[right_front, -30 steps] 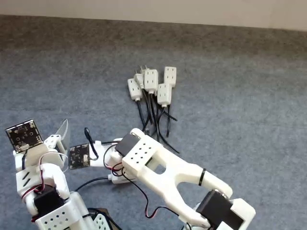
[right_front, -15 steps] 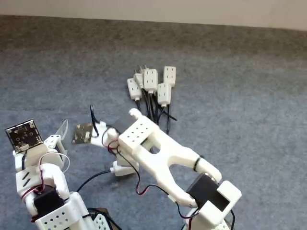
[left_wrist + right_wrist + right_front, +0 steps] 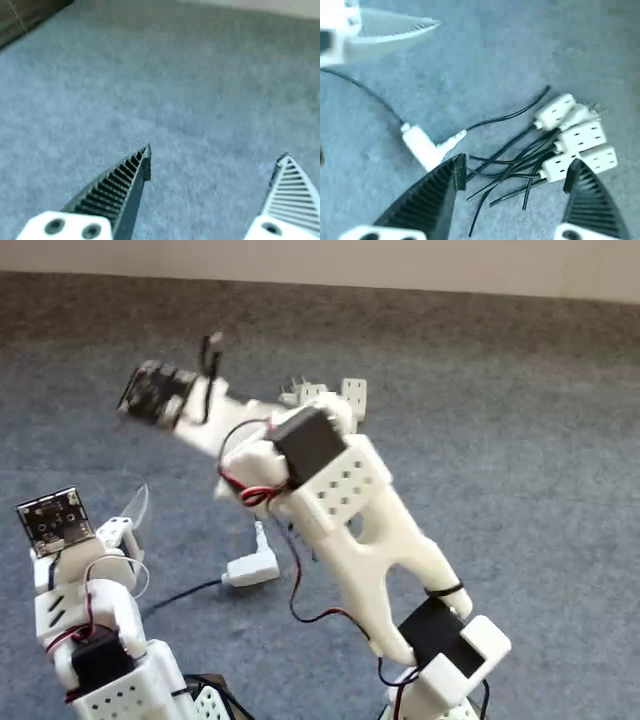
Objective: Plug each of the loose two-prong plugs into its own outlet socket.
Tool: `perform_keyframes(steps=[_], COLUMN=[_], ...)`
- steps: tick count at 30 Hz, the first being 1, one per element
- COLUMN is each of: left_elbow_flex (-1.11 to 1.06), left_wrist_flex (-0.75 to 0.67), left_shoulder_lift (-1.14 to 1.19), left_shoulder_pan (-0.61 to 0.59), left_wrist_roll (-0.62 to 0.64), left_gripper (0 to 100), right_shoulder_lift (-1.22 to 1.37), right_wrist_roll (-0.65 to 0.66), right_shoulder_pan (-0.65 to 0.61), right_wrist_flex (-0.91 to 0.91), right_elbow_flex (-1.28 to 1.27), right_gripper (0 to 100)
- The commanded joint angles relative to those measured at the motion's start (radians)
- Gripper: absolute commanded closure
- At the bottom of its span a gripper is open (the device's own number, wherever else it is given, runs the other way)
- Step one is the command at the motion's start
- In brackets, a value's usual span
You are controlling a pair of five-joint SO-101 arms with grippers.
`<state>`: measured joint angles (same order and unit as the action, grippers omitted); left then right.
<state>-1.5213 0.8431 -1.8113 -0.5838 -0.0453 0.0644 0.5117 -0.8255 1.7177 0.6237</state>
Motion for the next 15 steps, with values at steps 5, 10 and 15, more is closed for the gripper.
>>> perform_keyframes(steps=[5, 10, 15], left_elbow_flex=[0.255, 0.338, 0.479], left_wrist_flex=[0.028, 0.109, 0.308], left_shoulder_lift=[-0.005, -0.005, -0.005], left_shoulder_pan=[0.019, 0.077, 0.185], left_wrist_roll=[-0.034, -0.038, -0.038], left_gripper=[63, 63, 63], right_shoulder_lift=[-0.295, -0.539, -0.84], right_wrist_roll=[-0.157, -0.209, -0.258], right_shoulder_pan=[0.081, 0.225, 0.349], right_wrist_flex=[0.047, 0.047, 0.019], right_elbow_flex=[0.087, 0.016, -0.34], right_gripper=[69.8, 69.8, 69.8])
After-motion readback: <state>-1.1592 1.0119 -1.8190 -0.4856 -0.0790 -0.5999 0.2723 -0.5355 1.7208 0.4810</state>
